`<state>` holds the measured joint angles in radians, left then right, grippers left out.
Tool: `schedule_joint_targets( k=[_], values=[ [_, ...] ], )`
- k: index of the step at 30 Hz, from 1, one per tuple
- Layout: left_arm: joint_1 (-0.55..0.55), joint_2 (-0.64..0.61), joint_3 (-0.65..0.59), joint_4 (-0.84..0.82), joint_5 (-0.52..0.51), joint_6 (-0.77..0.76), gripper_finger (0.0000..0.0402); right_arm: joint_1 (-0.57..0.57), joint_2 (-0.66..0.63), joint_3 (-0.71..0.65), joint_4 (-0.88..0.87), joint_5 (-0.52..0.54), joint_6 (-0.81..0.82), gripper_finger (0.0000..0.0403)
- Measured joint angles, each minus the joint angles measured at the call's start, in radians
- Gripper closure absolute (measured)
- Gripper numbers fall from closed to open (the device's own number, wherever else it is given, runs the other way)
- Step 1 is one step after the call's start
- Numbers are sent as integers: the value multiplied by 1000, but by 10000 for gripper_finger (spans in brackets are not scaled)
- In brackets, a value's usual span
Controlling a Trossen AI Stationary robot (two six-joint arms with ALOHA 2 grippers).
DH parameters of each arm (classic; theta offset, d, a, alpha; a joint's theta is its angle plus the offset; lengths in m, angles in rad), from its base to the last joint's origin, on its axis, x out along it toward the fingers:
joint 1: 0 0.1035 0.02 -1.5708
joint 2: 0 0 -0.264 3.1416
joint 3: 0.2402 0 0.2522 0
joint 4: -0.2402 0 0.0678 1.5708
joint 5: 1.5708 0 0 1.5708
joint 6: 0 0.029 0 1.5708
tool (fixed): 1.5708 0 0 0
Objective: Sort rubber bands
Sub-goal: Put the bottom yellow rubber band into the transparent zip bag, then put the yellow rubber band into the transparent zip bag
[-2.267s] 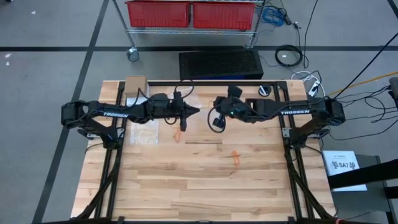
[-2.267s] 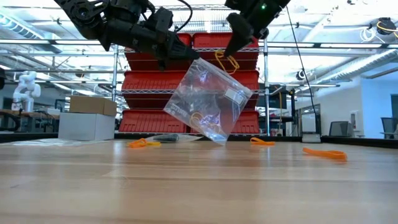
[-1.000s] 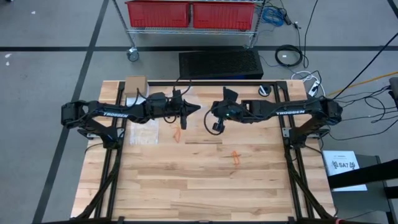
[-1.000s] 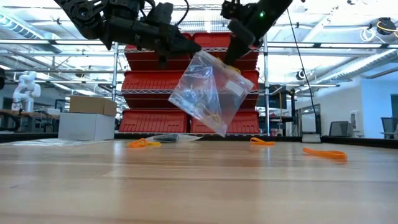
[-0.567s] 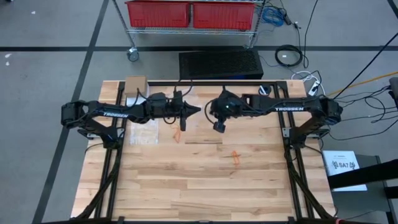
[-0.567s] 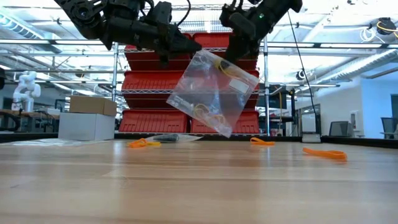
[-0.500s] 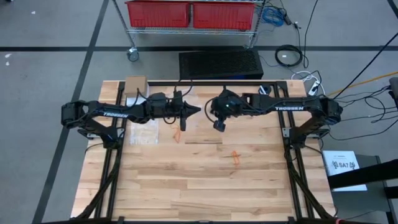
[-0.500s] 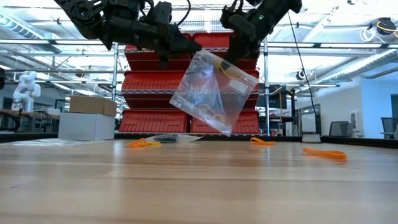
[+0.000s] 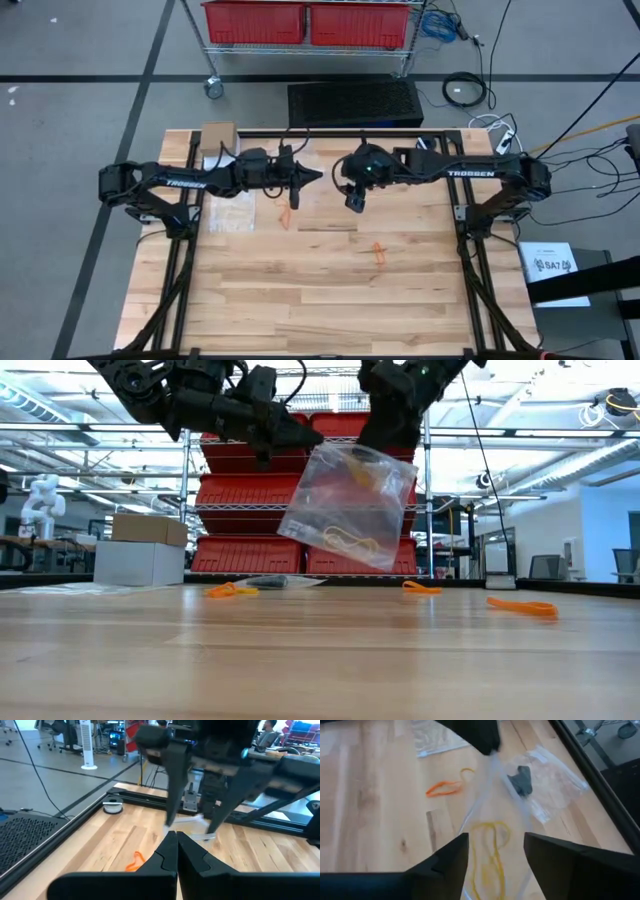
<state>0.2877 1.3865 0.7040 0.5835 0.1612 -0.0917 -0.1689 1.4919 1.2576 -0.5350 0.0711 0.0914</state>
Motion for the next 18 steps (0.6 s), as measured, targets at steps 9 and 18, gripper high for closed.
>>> schedule_joint_targets(
  k=[9, 18],
  values=[
    [5, 0, 0, 0, 0, 19, 402, 0, -6, 145, -248, -18, -36, 213],
    [21, -43, 0, -70, 0, 33, 402, 0, -157, -27, -218, -55, -6, 213]
  ],
)
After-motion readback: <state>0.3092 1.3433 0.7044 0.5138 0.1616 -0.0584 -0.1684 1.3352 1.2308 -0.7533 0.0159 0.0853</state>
